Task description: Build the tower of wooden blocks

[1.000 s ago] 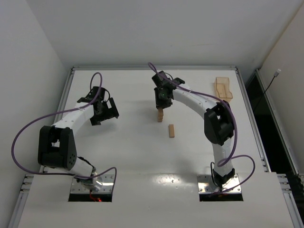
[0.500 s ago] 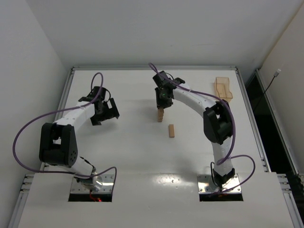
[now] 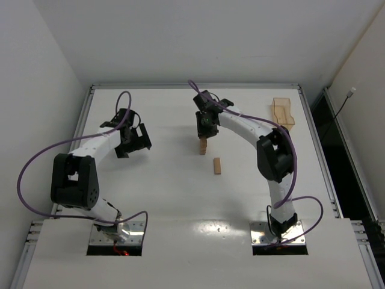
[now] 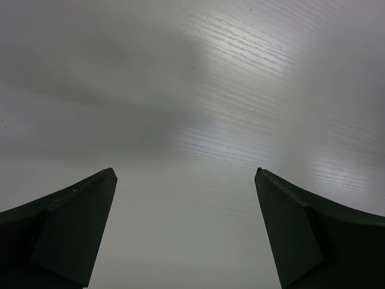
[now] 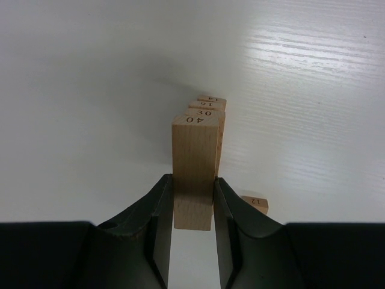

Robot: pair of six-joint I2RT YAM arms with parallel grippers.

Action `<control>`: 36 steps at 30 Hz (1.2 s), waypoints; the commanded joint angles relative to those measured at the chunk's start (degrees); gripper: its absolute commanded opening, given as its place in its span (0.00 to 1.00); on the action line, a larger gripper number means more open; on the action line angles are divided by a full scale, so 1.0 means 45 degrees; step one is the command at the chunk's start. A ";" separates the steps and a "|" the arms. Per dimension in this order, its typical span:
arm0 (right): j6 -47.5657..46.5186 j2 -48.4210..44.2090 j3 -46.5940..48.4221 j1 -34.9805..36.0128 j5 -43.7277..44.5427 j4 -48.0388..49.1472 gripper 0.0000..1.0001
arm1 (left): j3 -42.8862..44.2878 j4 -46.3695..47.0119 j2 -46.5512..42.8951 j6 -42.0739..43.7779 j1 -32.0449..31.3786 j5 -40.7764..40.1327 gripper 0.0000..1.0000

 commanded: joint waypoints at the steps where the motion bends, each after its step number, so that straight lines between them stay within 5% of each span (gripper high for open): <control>1: -0.0099 0.0069 0.0254 -0.0139 -0.0052 0.0241 0.26 | 0.0428 0.0195 0.0077 -0.0145 0.0156 0.0066 1.00; 5: -0.0099 0.0069 0.0254 -0.0139 -0.0052 0.0241 0.40 | 0.0428 0.0195 0.0195 -0.0145 0.0156 0.0066 1.00; 6: -0.0099 0.0069 0.0254 -0.0139 -0.0052 0.0241 0.53 | 0.0428 0.0195 0.0195 -0.0145 0.0156 0.0066 1.00; 16: -0.0936 -0.0610 0.0119 -0.0139 -0.0306 0.1001 0.63 | 0.0546 0.0195 0.0312 -0.0145 0.0156 0.0203 1.00; 23: -0.3200 -0.4242 -0.3705 0.0095 -0.0033 0.4260 0.75 | 0.0428 0.0195 0.0177 -0.0145 -0.0311 0.0086 1.00; 31: -0.3770 -0.7954 -0.7926 -0.0080 0.0203 0.3971 0.68 | 0.0311 0.0078 0.0058 -0.0027 -0.0664 -0.0422 1.00; 36: -0.3067 -0.8369 -0.9626 -0.0080 -0.0558 0.3795 0.63 | 0.0311 0.0078 0.0058 -0.0027 -0.0781 -0.0539 1.00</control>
